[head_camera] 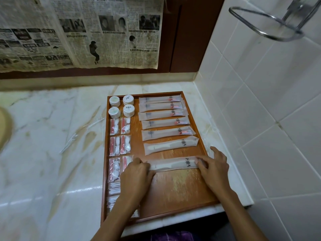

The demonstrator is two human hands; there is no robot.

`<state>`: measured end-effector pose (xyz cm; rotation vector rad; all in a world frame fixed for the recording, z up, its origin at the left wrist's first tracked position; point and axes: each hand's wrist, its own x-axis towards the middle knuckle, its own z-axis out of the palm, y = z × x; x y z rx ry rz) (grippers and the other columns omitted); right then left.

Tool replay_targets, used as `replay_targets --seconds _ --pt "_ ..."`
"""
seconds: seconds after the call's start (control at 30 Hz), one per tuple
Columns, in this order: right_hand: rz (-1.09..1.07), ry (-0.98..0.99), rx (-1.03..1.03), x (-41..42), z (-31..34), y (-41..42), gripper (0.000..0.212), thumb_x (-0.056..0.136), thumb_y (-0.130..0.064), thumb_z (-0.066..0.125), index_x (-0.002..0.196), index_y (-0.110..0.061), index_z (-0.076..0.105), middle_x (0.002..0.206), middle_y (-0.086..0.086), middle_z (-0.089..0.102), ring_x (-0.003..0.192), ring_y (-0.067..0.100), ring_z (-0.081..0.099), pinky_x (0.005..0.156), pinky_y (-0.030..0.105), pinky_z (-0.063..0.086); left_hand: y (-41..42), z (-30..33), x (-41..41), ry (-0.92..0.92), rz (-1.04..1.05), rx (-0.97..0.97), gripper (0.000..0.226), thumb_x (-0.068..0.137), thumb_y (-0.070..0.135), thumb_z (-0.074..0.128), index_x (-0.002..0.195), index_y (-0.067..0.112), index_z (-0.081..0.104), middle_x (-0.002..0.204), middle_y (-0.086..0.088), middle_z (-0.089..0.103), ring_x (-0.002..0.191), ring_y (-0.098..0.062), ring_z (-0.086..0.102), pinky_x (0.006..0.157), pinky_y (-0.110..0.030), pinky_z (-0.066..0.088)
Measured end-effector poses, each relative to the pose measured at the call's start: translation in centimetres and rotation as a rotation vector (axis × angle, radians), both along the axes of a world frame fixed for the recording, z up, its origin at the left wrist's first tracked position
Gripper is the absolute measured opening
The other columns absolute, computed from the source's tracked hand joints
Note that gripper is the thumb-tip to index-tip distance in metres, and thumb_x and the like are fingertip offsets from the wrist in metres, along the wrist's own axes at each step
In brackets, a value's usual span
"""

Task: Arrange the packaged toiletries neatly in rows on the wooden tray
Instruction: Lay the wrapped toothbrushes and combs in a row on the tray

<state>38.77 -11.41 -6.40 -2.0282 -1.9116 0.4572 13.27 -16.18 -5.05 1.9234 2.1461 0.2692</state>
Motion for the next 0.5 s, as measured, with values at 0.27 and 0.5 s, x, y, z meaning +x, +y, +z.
replay_targets --seconds 0.27,0.5 --pt "0.006 -0.11 -0.025 -0.2 0.2 0.5 0.033 0.089 -0.047 0.062 0.12 -0.038 0.066 0.16 0.006 0.016 0.146 0.028 0.003 0.113 0.05 0.013 0.6 0.0 0.5 0.009 -0.002 0.015 0.037 0.09 0.051 0.057 0.071 0.02 0.064 0.083 0.005 0.05 0.07 -0.014 0.053 0.055 -0.025 0.036" --pt "-0.032 -0.117 -0.011 -0.8 0.1 1.4 0.033 0.088 -0.046 0.063 0.12 -0.036 0.066 0.16 0.008 0.018 0.146 0.03 0.005 0.113 0.053 0.013 1.2 0.1 0.7 -0.07 0.006 0.031 0.036 0.089 0.044 0.062 0.067 0.016 0.062 0.081 0.002 0.052 0.067 -0.015 0.052 0.056 -0.027 0.043"
